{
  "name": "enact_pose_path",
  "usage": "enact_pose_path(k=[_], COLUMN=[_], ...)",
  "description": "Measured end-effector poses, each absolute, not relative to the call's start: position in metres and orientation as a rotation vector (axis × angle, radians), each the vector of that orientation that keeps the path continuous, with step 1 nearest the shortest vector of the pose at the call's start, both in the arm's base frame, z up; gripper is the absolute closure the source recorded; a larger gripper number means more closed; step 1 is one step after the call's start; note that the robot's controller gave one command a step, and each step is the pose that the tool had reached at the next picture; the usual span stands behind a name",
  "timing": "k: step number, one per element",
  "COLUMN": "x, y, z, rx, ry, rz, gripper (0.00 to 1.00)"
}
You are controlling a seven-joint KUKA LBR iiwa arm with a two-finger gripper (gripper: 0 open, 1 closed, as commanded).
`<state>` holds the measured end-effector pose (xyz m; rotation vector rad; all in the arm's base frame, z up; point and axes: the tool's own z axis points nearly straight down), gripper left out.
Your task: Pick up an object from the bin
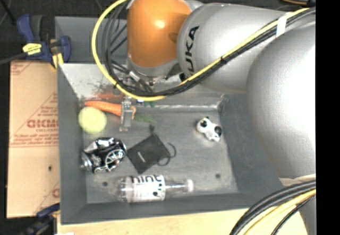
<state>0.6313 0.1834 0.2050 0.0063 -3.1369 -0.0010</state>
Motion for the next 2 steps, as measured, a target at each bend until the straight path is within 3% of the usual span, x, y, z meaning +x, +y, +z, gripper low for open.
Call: enact_pose_path(k=[1, 2], x=[0.633, 0.632], y=[0.183, 0.170], z=[0.210, 0.181], rx=[0.002, 0.130], ry=[-3.144, -3.147], rz=[-0.003, -0.003], gripper=[0.00, 0.00])
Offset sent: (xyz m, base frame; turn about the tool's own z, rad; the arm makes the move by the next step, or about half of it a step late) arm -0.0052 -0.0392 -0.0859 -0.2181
